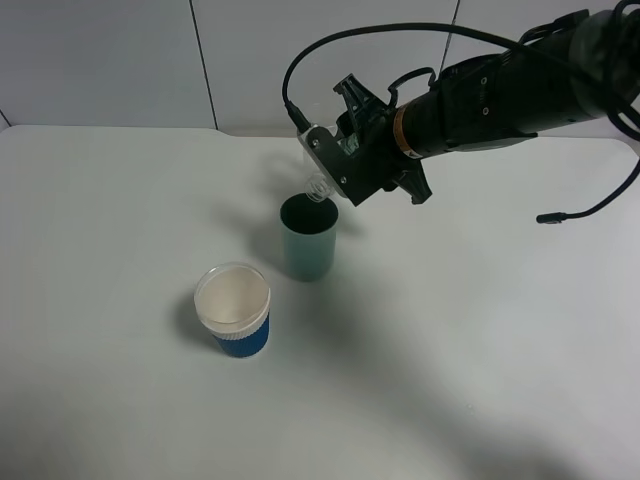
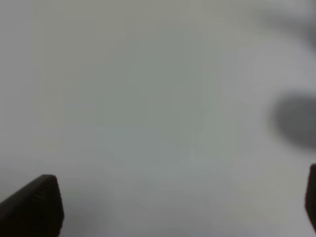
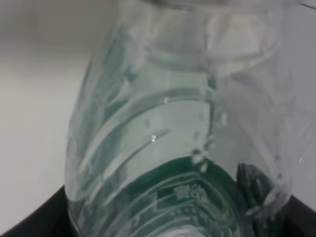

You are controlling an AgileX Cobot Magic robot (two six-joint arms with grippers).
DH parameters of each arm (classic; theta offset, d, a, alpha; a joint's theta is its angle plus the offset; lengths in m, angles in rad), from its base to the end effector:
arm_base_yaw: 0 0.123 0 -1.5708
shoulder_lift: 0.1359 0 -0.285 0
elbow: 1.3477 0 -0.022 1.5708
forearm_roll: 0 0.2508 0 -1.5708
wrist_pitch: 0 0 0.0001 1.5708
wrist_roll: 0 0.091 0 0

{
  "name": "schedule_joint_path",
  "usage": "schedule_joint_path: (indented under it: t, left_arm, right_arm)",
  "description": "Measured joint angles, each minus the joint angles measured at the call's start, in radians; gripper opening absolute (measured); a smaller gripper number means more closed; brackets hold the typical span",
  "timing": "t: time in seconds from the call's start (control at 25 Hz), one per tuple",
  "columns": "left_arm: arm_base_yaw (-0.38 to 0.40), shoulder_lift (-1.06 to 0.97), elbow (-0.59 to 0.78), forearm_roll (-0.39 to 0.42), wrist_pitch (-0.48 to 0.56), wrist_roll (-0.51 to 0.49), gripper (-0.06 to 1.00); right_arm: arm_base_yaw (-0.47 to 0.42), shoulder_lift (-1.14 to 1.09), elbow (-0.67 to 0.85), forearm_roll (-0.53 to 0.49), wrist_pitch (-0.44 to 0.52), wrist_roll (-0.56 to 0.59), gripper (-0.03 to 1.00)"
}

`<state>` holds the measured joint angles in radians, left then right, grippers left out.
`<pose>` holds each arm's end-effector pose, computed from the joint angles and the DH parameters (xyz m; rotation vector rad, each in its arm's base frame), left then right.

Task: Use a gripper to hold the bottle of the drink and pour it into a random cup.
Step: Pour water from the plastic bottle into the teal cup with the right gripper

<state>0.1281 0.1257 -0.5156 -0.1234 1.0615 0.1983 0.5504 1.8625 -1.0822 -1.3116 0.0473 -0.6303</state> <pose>0.0141 -0.0081 0.2817 0.0730 2.1472 0.0390 0.3384 0.2026 0.1801 -2.2654 0.7895 -0.7523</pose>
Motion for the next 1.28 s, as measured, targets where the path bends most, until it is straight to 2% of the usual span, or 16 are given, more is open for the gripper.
schedule_joint_path:
  t: [1.28]
  left_arm:
    - [0.000,0.000,0.000,0.000,0.000,0.000,0.99]
  right_arm:
    - [0.000,0.000,-0.029,0.000,0.004,-0.058,0.57]
